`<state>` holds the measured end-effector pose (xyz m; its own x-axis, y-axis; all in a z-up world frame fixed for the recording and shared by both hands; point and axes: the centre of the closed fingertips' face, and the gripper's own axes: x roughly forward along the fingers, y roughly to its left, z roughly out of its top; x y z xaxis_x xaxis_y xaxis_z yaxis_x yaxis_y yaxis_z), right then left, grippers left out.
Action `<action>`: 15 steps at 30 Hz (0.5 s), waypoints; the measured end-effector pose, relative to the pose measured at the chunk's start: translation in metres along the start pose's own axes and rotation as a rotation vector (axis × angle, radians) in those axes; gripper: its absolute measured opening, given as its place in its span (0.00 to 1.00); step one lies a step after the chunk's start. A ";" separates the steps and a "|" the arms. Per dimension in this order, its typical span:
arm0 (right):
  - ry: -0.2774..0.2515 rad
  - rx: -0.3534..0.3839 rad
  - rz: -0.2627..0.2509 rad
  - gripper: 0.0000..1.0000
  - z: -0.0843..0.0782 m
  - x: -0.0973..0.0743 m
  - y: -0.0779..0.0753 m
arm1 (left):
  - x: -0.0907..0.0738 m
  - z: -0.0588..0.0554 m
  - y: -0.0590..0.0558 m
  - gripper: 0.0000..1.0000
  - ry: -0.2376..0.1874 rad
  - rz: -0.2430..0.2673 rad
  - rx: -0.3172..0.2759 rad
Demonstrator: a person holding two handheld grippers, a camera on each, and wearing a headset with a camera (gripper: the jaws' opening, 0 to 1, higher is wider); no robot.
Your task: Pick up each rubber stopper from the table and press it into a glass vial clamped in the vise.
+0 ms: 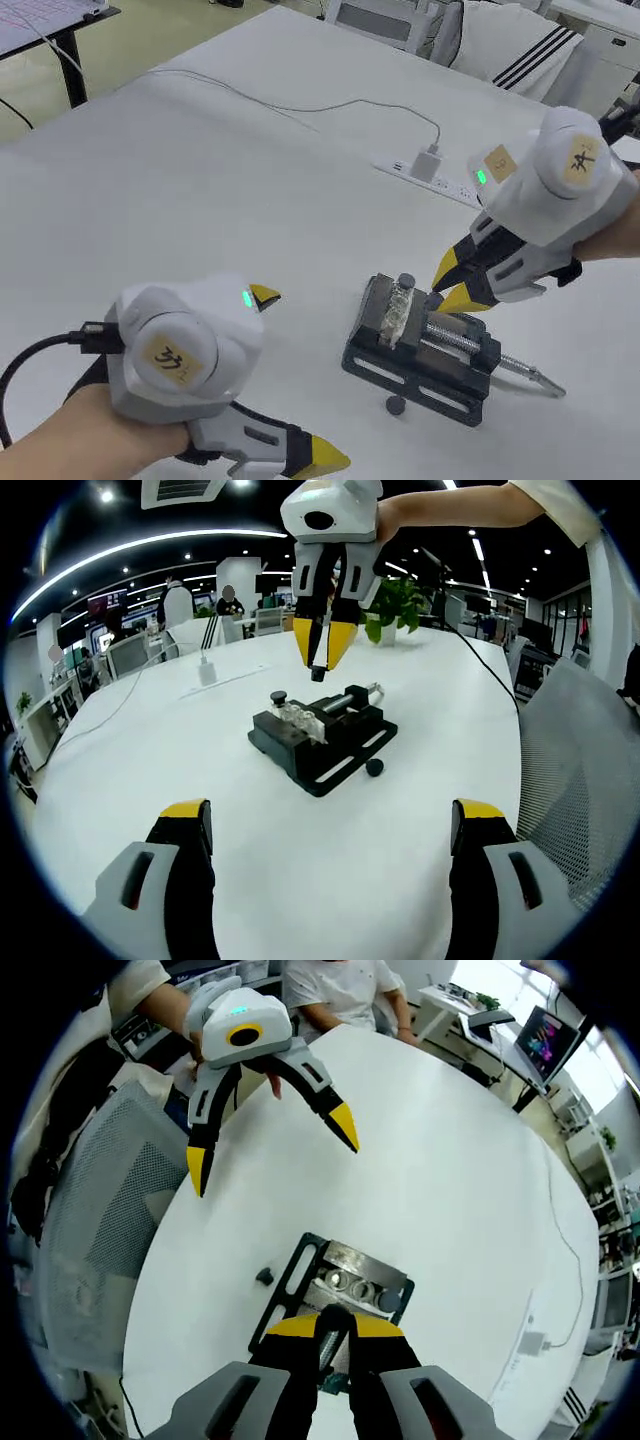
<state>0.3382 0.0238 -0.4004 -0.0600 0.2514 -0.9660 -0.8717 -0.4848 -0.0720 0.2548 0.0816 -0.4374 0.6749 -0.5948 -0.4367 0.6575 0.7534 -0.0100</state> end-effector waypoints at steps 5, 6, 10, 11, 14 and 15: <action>0.028 -0.053 0.006 0.05 0.005 0.003 -0.008 | 0.003 0.001 0.001 0.99 -0.002 -0.005 -0.005; 0.033 -0.066 0.009 0.05 0.006 0.005 -0.009 | 0.004 0.001 0.001 0.99 -0.001 -0.006 -0.004; 0.038 -0.071 0.028 0.05 0.008 0.015 -0.016 | 0.006 -0.001 0.000 0.99 0.001 -0.011 -0.006; 0.052 -0.074 0.024 0.05 0.007 0.017 -0.018 | 0.006 -0.001 -0.001 0.99 -0.001 -0.011 -0.010; 0.064 -0.065 0.026 0.05 0.007 0.020 -0.019 | 0.008 -0.003 -0.001 0.99 -0.002 -0.013 -0.021; 0.069 -0.060 0.033 0.05 0.006 0.021 -0.018 | 0.008 -0.004 -0.002 0.99 -0.002 -0.014 -0.022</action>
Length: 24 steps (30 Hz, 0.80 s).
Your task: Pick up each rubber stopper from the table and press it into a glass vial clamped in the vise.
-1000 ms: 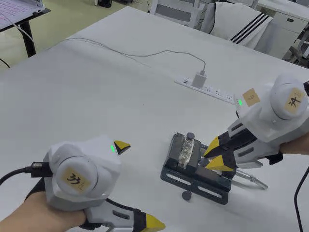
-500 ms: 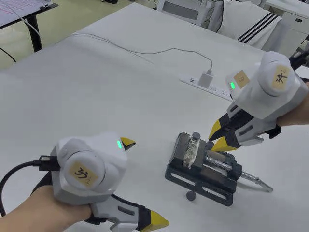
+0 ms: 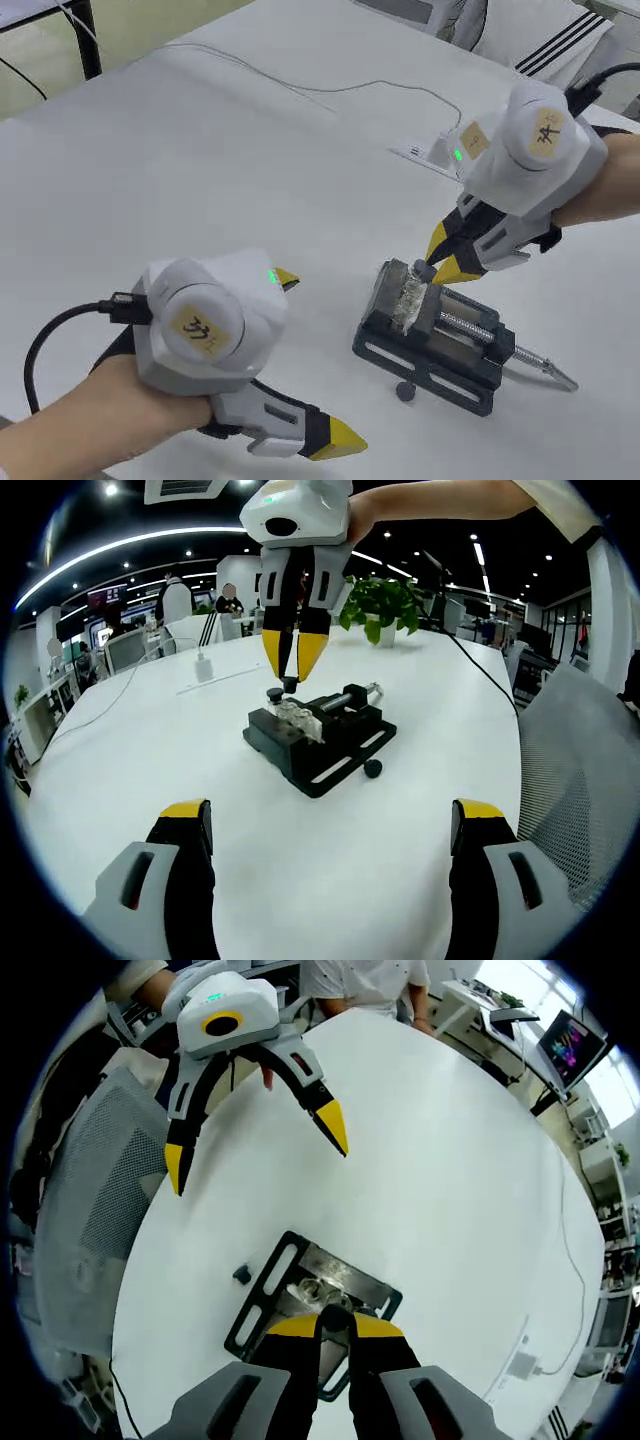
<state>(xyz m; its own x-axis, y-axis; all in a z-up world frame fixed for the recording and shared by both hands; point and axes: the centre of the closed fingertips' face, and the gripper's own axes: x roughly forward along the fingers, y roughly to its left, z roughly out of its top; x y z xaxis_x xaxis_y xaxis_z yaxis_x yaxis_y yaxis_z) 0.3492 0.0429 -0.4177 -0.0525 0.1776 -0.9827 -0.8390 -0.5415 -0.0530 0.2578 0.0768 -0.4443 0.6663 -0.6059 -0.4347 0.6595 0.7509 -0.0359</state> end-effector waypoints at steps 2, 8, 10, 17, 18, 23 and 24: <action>0.015 -0.008 0.004 0.05 -0.001 0.003 0.002 | 0.001 -0.002 -0.001 0.99 0.001 -0.003 -0.006; 0.026 0.002 0.010 0.05 -0.005 0.008 -0.002 | 0.001 -0.005 -0.001 0.98 0.002 -0.006 -0.018; 0.030 0.003 0.013 0.05 -0.007 0.008 -0.003 | 0.001 -0.006 -0.001 0.98 0.002 -0.007 -0.019; 0.044 0.002 0.018 0.05 -0.010 0.012 -0.006 | 0.002 -0.008 -0.001 0.97 -0.002 -0.008 -0.032; 0.047 0.003 0.022 0.05 -0.011 0.013 -0.006 | 0.002 -0.008 -0.001 0.97 -0.001 -0.009 -0.032; 0.049 0.013 0.028 0.05 -0.011 0.014 -0.008 | 0.002 -0.010 -0.001 0.97 -0.002 -0.011 -0.041; 0.052 0.013 0.031 0.05 -0.010 0.014 -0.008 | 0.002 -0.011 -0.001 0.96 -0.001 -0.010 -0.042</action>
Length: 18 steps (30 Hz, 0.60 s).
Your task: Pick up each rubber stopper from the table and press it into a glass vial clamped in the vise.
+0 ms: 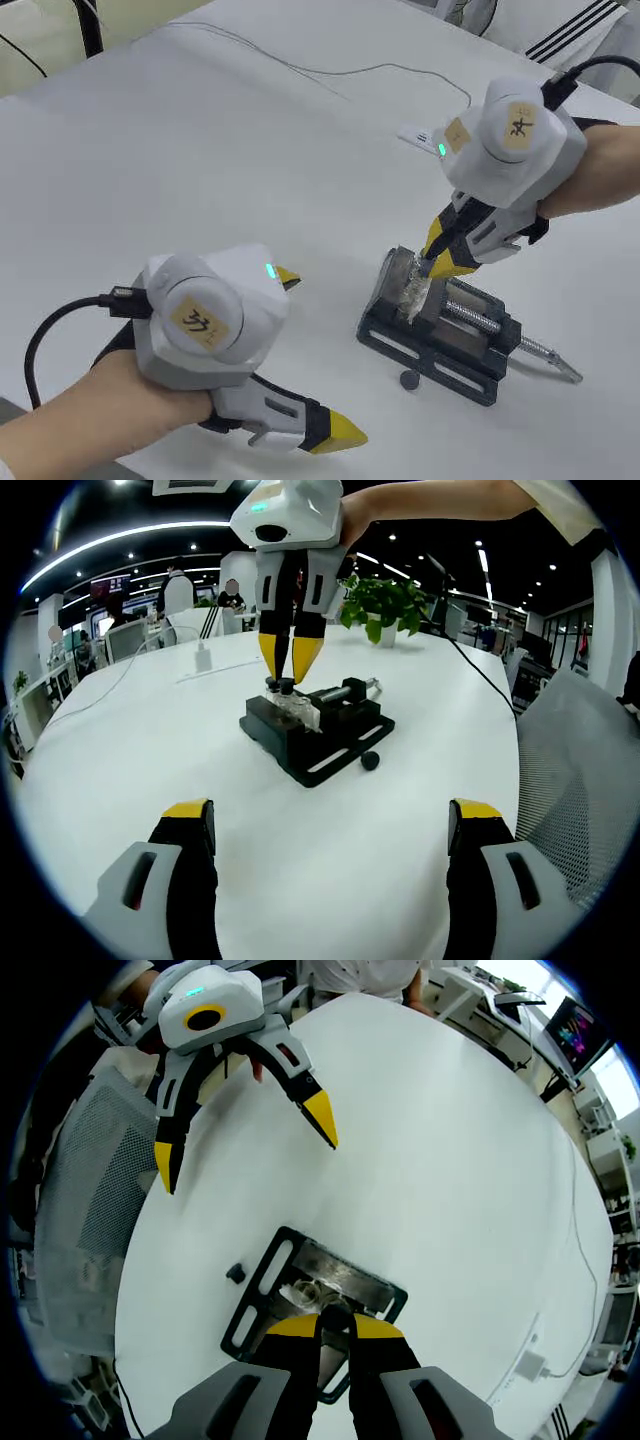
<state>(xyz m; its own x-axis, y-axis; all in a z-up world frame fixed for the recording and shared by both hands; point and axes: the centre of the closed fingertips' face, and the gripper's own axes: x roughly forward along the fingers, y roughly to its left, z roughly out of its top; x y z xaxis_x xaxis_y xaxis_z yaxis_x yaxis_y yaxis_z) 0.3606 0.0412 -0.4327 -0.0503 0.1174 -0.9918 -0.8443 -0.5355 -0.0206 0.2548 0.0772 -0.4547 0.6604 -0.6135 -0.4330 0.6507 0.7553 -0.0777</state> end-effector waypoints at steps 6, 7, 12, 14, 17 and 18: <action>0.024 0.020 0.010 0.05 0.001 0.002 0.000 | 0.000 0.000 0.000 0.96 -0.004 -0.001 -0.008; 0.025 0.027 0.009 0.05 0.002 0.001 0.002 | 0.000 0.000 0.000 0.96 -0.006 -0.002 -0.010; 0.030 0.072 0.007 0.04 0.006 -0.001 0.009 | 0.002 0.000 -0.001 0.96 -0.010 -0.002 -0.020; 0.033 0.114 0.011 0.04 0.007 -0.001 0.010 | 0.002 0.000 -0.001 0.96 -0.013 -0.003 -0.021; 0.037 0.139 0.015 0.04 0.008 -0.001 0.011 | 0.003 0.000 -0.002 0.96 -0.012 -0.006 -0.023; 0.039 0.153 0.016 0.04 0.009 -0.002 0.012 | 0.003 0.000 -0.002 0.96 -0.012 -0.006 -0.023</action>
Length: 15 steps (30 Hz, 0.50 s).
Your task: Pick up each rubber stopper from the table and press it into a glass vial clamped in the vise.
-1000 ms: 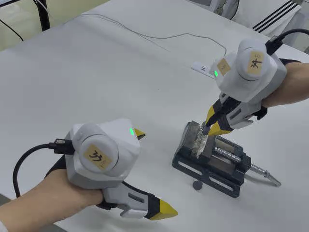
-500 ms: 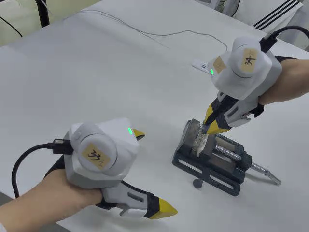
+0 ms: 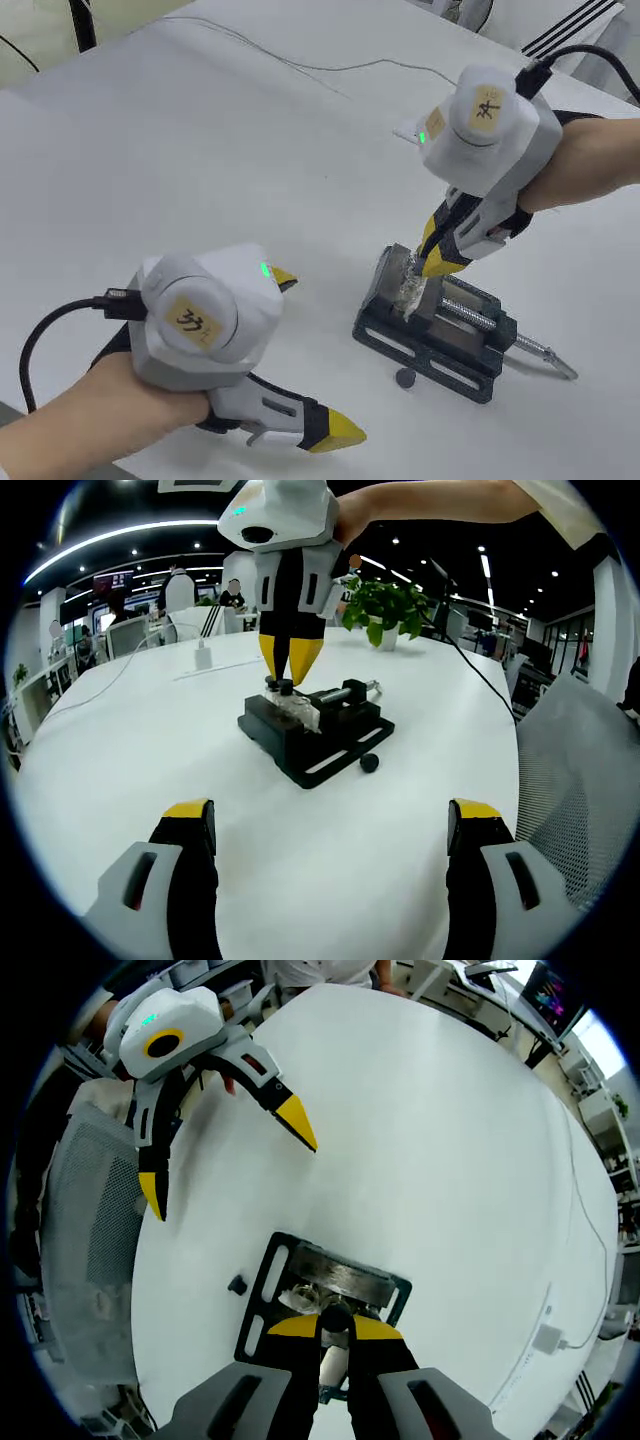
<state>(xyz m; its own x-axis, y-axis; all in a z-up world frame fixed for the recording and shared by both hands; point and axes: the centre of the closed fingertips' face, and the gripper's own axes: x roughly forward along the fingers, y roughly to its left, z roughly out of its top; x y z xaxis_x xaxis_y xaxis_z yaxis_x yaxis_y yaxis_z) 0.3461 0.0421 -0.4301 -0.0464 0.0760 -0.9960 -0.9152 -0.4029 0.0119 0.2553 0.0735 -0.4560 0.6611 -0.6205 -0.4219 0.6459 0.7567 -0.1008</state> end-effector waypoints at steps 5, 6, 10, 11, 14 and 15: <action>0.006 0.059 0.000 0.03 0.000 0.002 -0.003 | 0.001 0.000 0.000 0.96 0.000 -0.002 0.002; 0.007 0.063 -0.003 0.03 0.000 0.002 -0.004 | 0.001 0.001 0.000 0.96 -0.001 -0.003 0.001; 0.009 0.133 -0.010 0.03 -0.001 0.002 -0.005 | 0.002 0.002 0.000 0.96 -0.004 -0.005 0.000; 0.008 0.144 -0.012 0.03 -0.001 0.002 -0.006 | 0.002 0.002 0.000 0.96 -0.004 -0.005 0.001; 0.001 0.187 -0.010 0.03 -0.002 0.003 -0.008 | 0.003 0.002 -0.001 0.96 -0.003 -0.009 0.003; -0.001 0.208 -0.011 0.03 -0.002 0.003 -0.009 | 0.003 0.002 -0.001 0.96 -0.002 -0.009 0.002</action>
<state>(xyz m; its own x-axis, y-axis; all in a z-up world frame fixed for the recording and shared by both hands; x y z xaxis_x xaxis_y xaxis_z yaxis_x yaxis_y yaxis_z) 0.3549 0.0441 -0.4336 -0.0362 0.0807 -0.9961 -0.9787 -0.2046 0.0190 0.2573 0.0700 -0.4555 0.6558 -0.6280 -0.4190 0.6529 0.7504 -0.1030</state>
